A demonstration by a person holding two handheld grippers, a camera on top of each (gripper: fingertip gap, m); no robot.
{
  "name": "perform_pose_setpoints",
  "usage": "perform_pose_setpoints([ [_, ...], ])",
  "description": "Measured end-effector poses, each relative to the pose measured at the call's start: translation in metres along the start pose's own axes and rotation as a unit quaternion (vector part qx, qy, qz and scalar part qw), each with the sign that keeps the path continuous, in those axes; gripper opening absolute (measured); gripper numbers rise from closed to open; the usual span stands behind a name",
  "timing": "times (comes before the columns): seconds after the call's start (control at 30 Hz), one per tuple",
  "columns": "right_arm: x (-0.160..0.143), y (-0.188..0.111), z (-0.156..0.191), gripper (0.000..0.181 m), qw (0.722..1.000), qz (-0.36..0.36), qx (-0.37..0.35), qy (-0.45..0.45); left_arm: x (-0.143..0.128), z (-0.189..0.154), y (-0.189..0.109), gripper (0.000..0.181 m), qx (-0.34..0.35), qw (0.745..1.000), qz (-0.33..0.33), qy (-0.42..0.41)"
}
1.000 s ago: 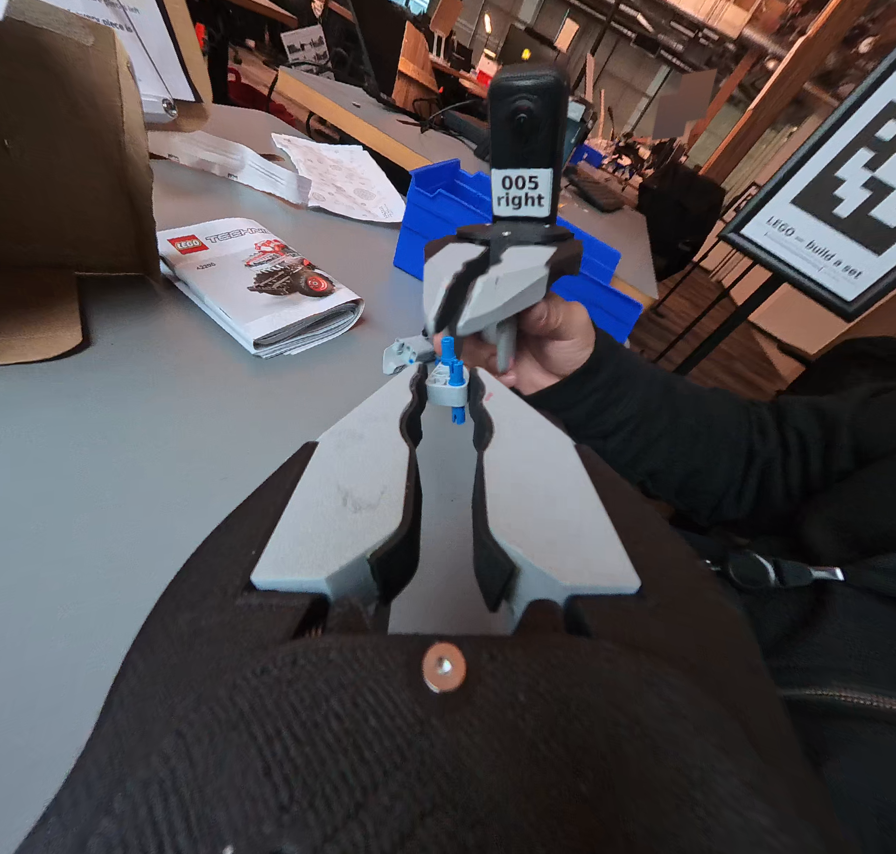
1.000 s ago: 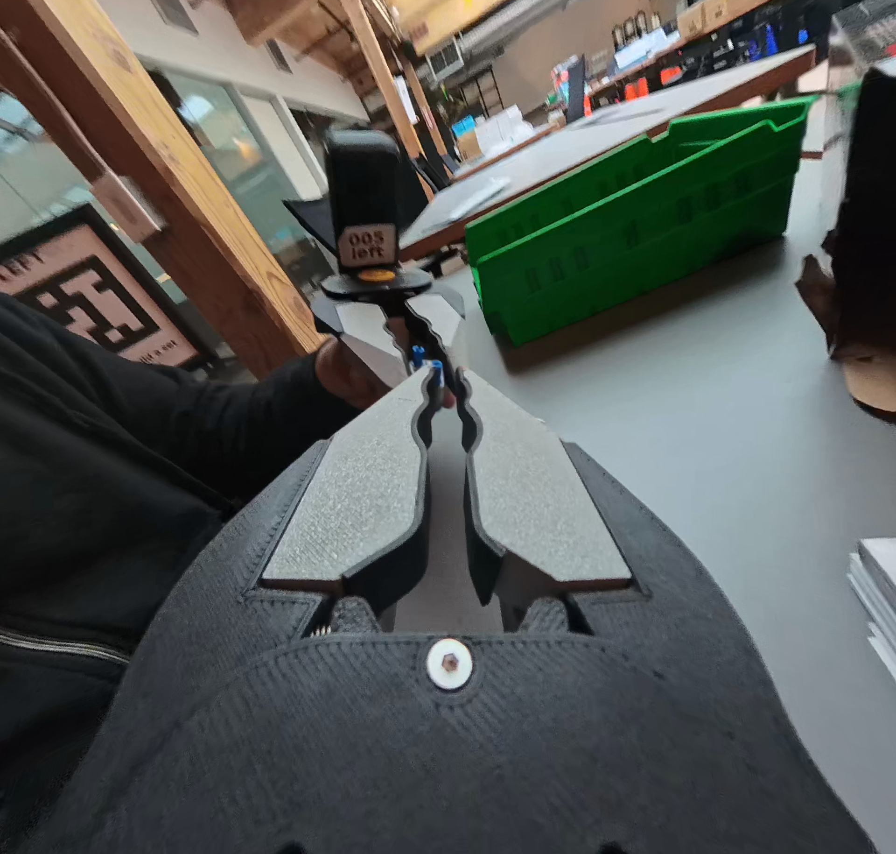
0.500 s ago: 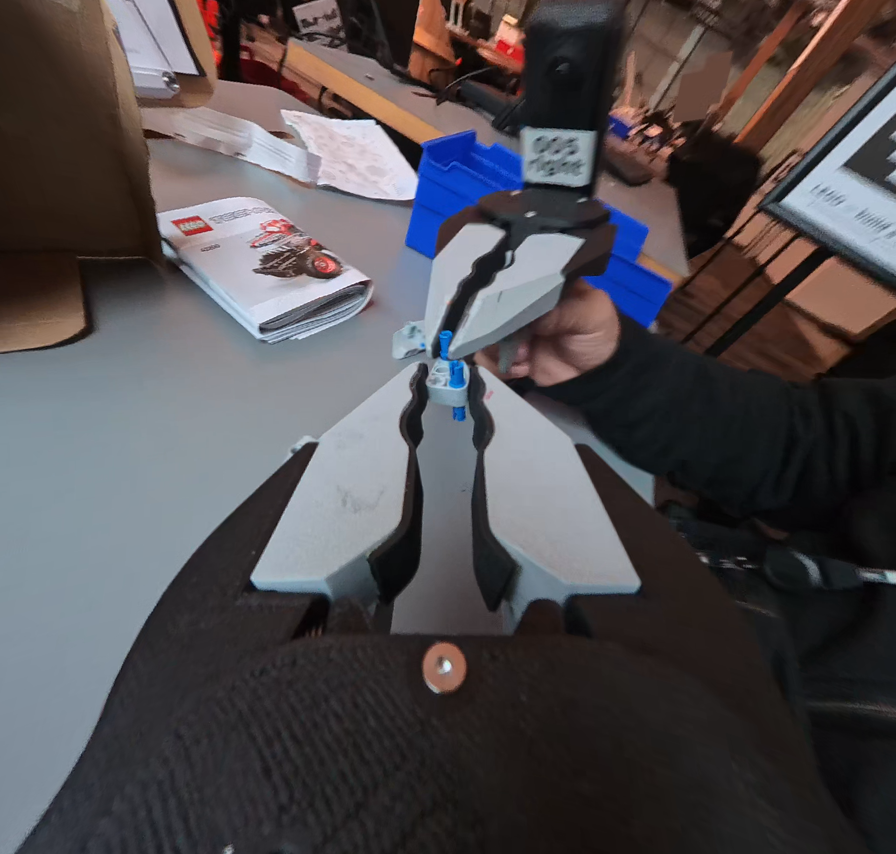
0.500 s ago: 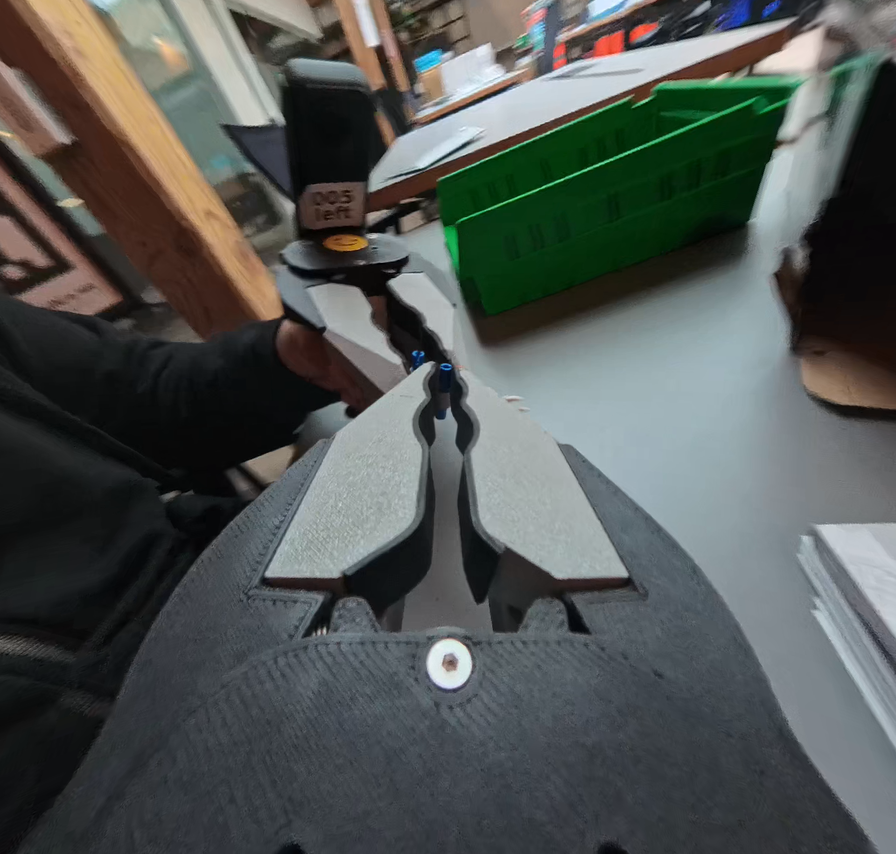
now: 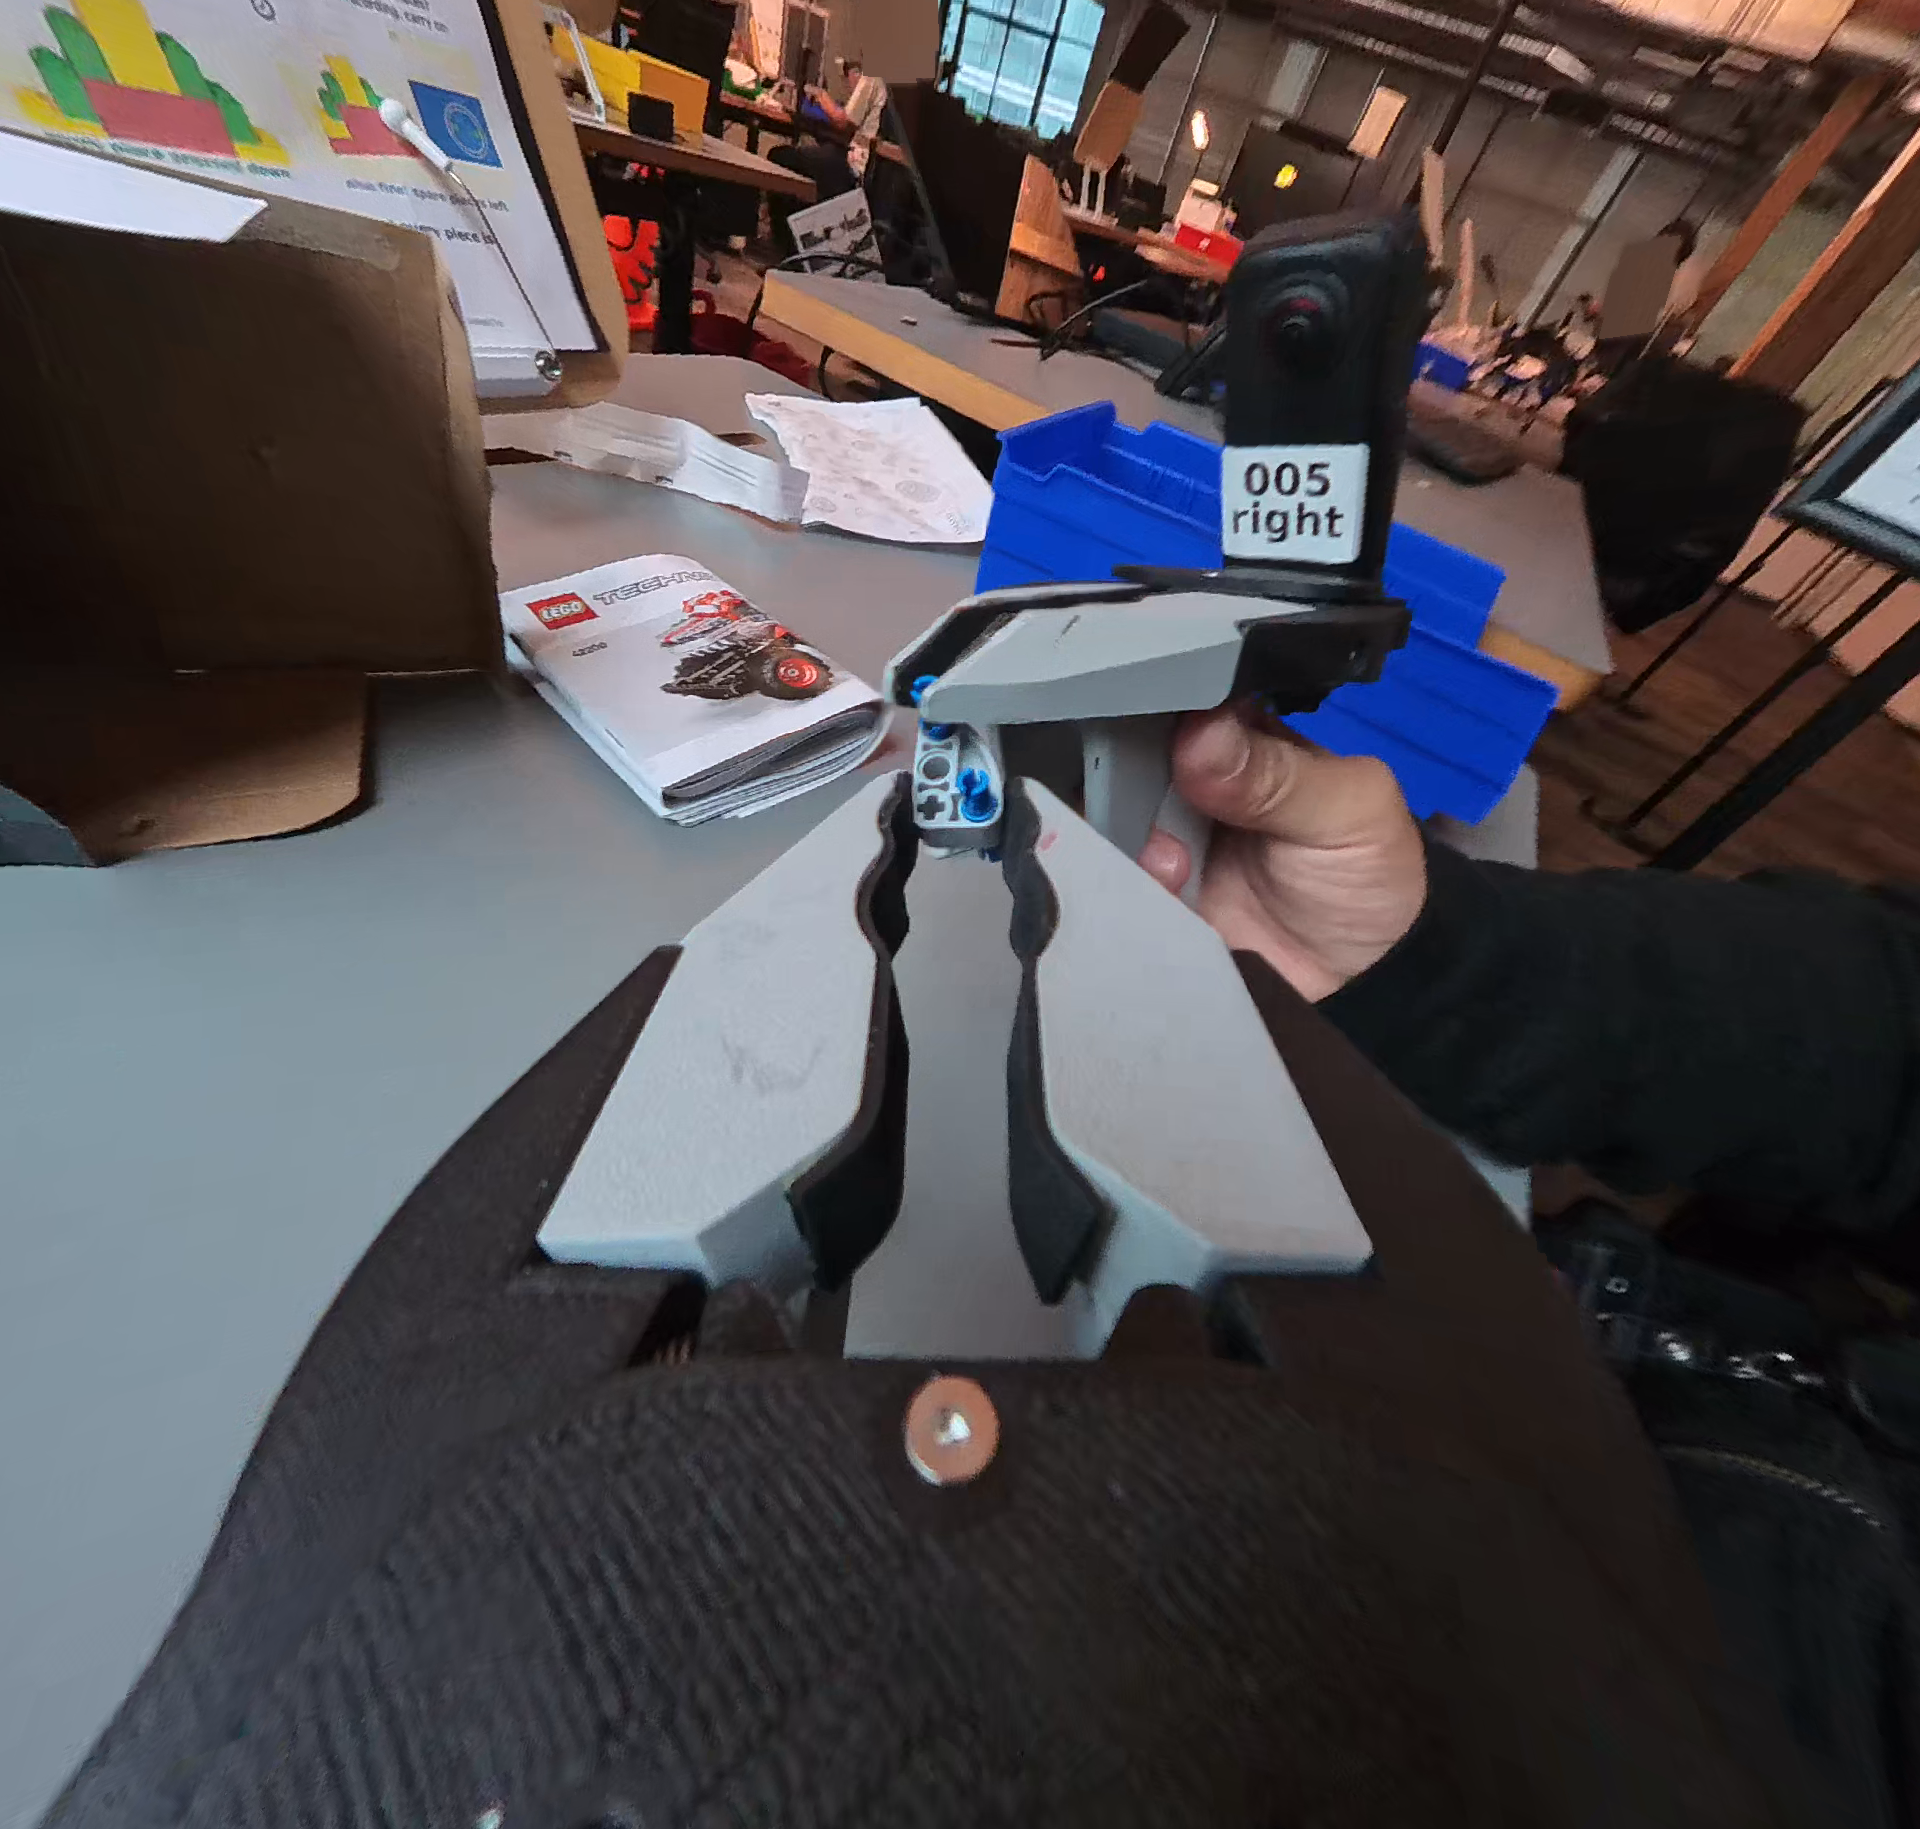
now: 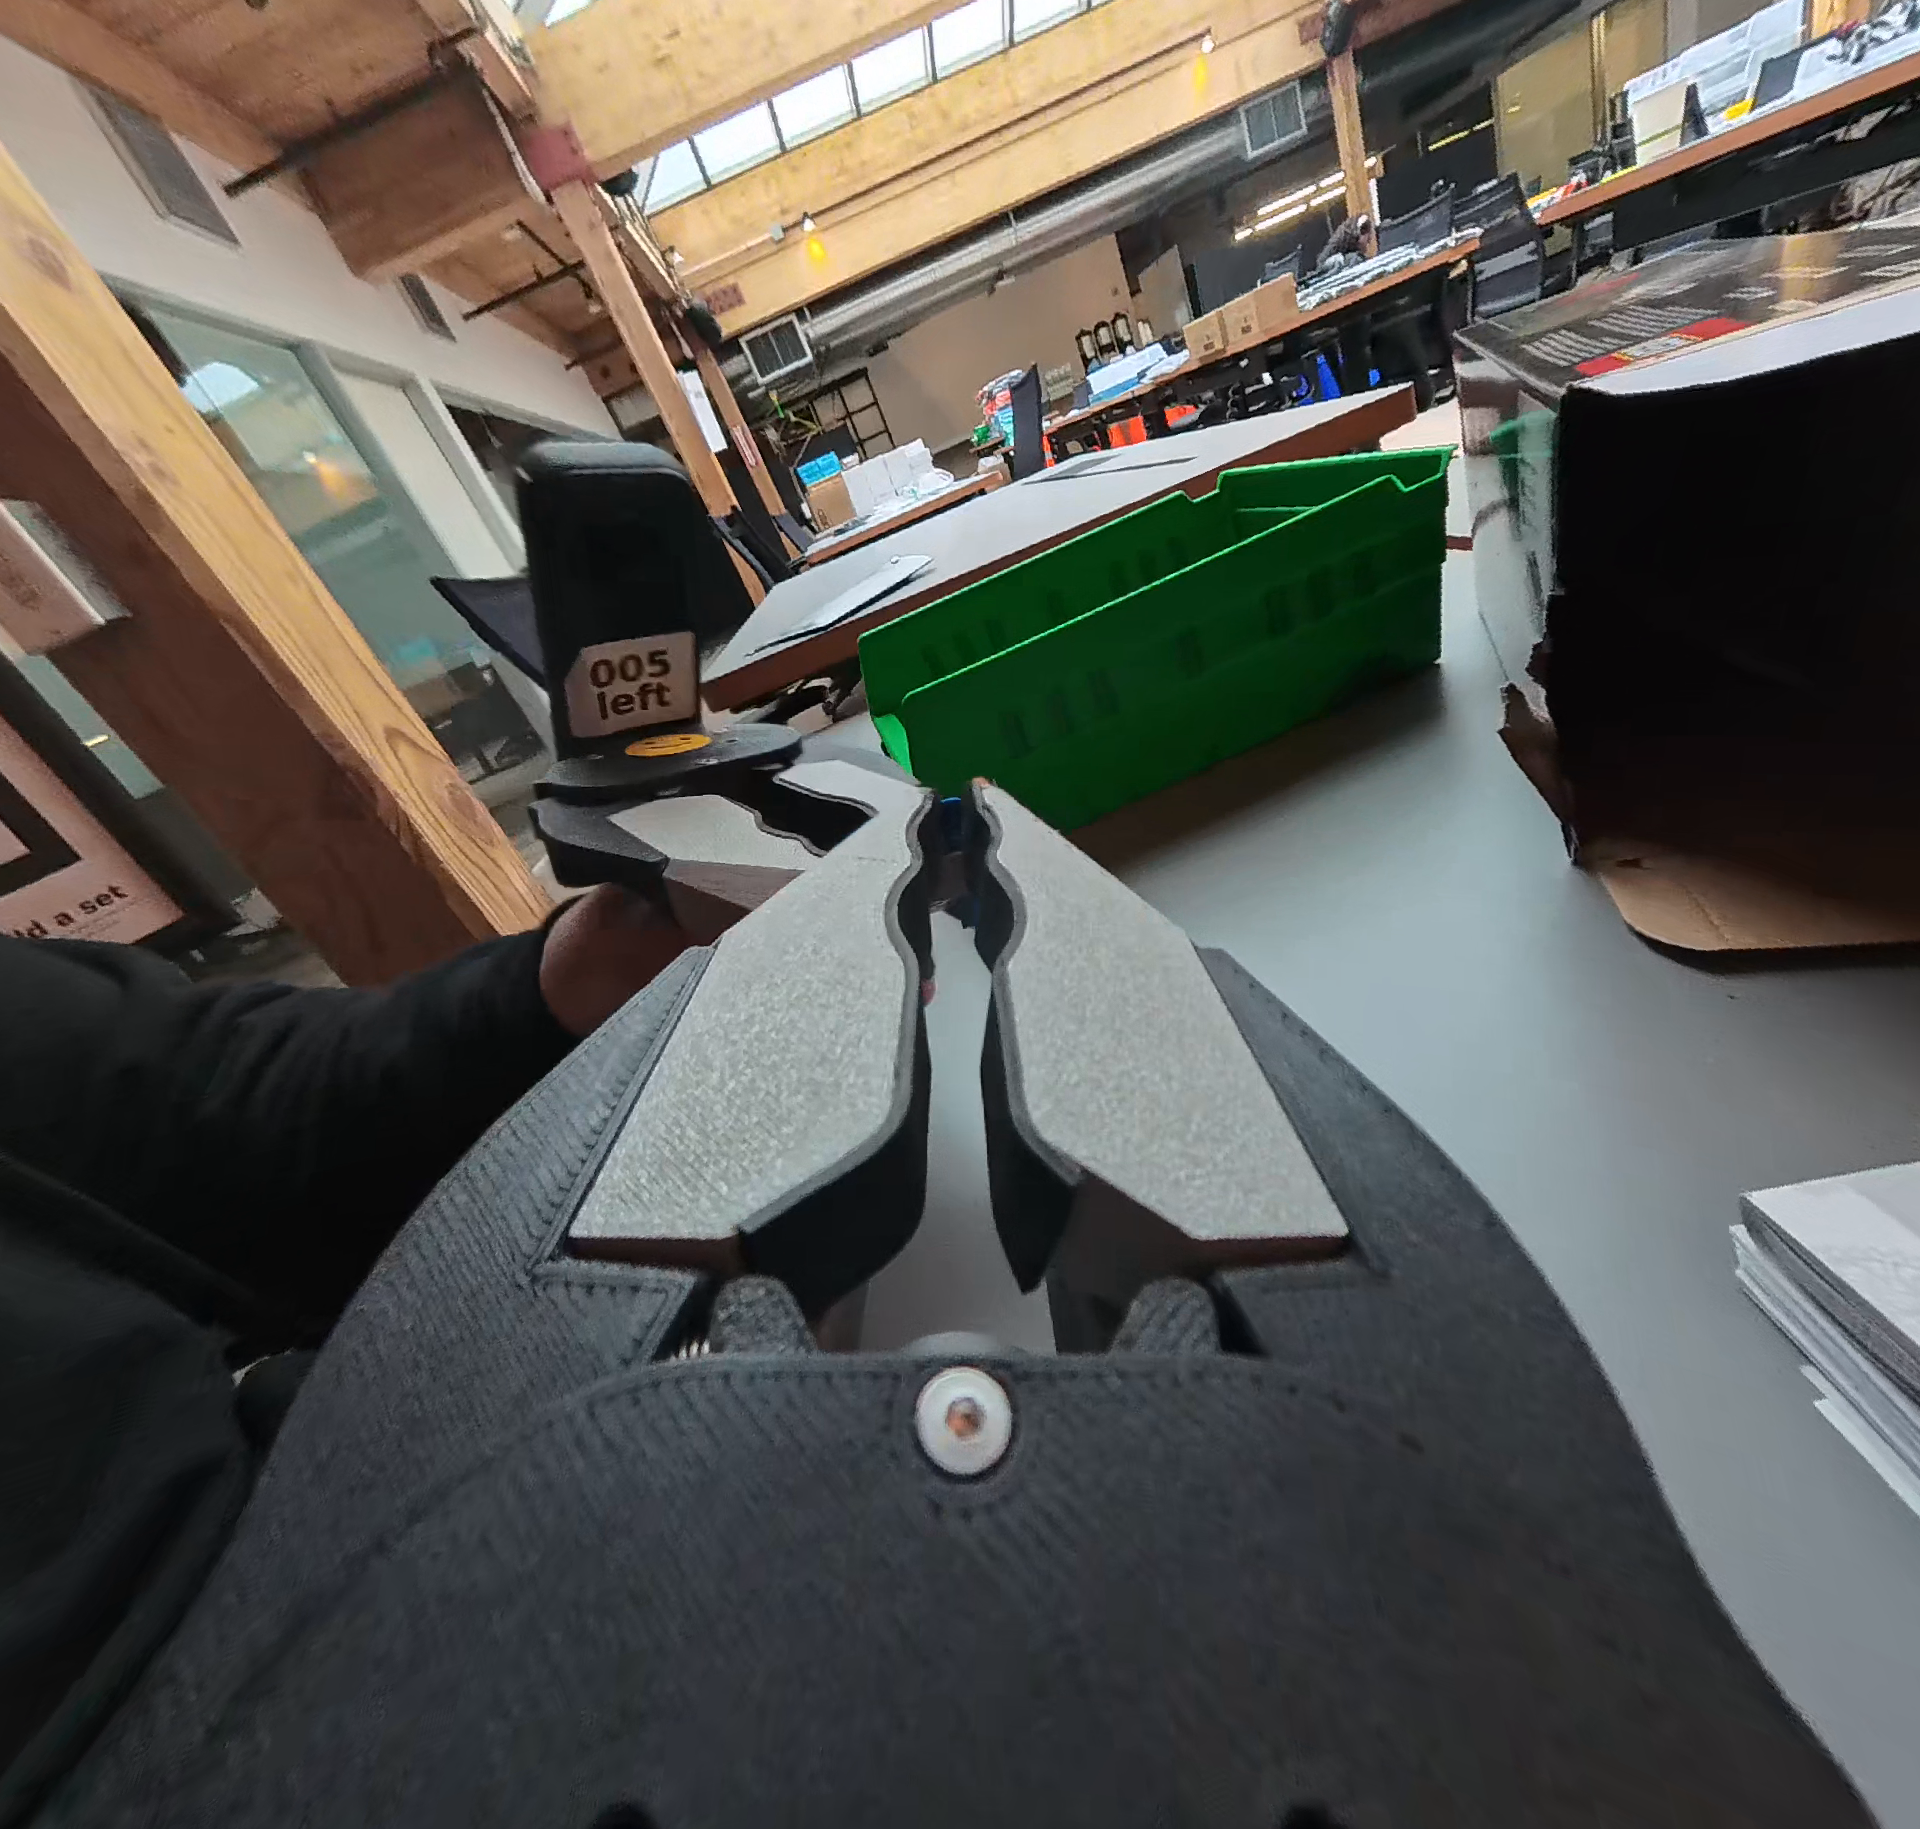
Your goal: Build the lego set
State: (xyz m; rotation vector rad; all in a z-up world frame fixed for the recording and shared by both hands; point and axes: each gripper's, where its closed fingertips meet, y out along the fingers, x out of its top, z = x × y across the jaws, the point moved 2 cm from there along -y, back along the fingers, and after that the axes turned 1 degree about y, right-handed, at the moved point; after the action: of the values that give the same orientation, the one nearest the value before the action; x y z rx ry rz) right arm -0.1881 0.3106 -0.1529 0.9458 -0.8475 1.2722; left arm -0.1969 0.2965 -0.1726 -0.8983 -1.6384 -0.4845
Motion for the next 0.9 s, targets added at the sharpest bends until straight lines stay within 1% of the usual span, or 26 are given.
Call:
perform_pose_setpoints([
  [0.13,0.002,-0.001,0.002,0.0,1.0,0.003,-0.007,-0.021,0.0,-0.003,0.002,0.015,-0.035,0.998,-0.02,-0.051],
  [0.2,0.002,-0.001,0.003,0.0,1.0,0.003,-0.002,-0.023,0.001,-0.004,0.002,0.015,-0.033,0.998,-0.025,-0.047],
  [0.27,0.004,-0.001,0.007,0.0,0.997,0.012,0.002,-0.071,0.004,-0.005,0.0,0.015,-0.031,0.999,-0.028,-0.032],
  [0.3,0.003,0.0,0.005,0.0,0.995,0.032,0.001,-0.093,0.005,-0.004,-0.002,0.015,-0.027,0.999,-0.022,-0.027],
  [0.37,-0.001,0.0,0.0,0.001,0.995,0.062,0.014,-0.078,0.001,0.001,-0.004,0.015,-0.012,1.0,-0.001,-0.02],
  [0.4,0.002,-0.004,-0.001,0.0,0.997,0.055,0.024,-0.057,0.001,0.003,-0.005,0.015,-0.008,1.0,0.002,-0.025],
  [0.47,0.012,-0.014,-0.007,0.005,0.999,0.026,0.026,-0.032,0.0,0.006,-0.006,0.015,-0.004,0.999,0.006,-0.033],
  [0.5,0.013,-0.018,-0.009,0.003,0.999,0.028,0.03,-0.026,-0.002,0.007,-0.006,0.015,-0.001,0.999,0.014,-0.033],
  [0.53,0.012,-0.02,-0.01,0.0,0.998,0.039,0.034,-0.022,-0.003,0.007,-0.006,0.015,0.003,0.999,0.017,-0.028],
  [0.57,0.01,-0.021,-0.01,0.001,0.998,0.049,0.034,-0.022,-0.004,0.007,-0.005,0.015,0.003,0.999,0.022,-0.025],
  [0.67,-0.001,-0.013,-0.008,0.007,0.995,0.085,0.037,-0.03,-0.01,0.004,-0.002,0.015,-0.004,0.999,0.038,-0.024],
  [0.73,-0.012,-0.007,-0.007,0.008,0.991,0.123,0.036,-0.043,-0.013,0.003,0.0,0.015,-0.006,0.999,0.047,-0.022],
  [0.77,-0.018,-0.006,-0.006,0.007,0.988,0.139,0.038,-0.047,-0.013,0.002,0.0,0.015,-0.007,0.999,0.049,-0.021],
  [0.83,-0.021,-0.005,-0.006,0.002,0.986,0.149,0.035,-0.058,-0.016,0.002,0.0,0.015,-0.009,0.998,0.062,-0.018],
  [0.9,-0.025,-0.006,-0.007,0.002,0.984,0.164,0.036,-0.06,-0.018,0.002,0.0,0.015,-0.01,0.997,0.074,-0.013],
])
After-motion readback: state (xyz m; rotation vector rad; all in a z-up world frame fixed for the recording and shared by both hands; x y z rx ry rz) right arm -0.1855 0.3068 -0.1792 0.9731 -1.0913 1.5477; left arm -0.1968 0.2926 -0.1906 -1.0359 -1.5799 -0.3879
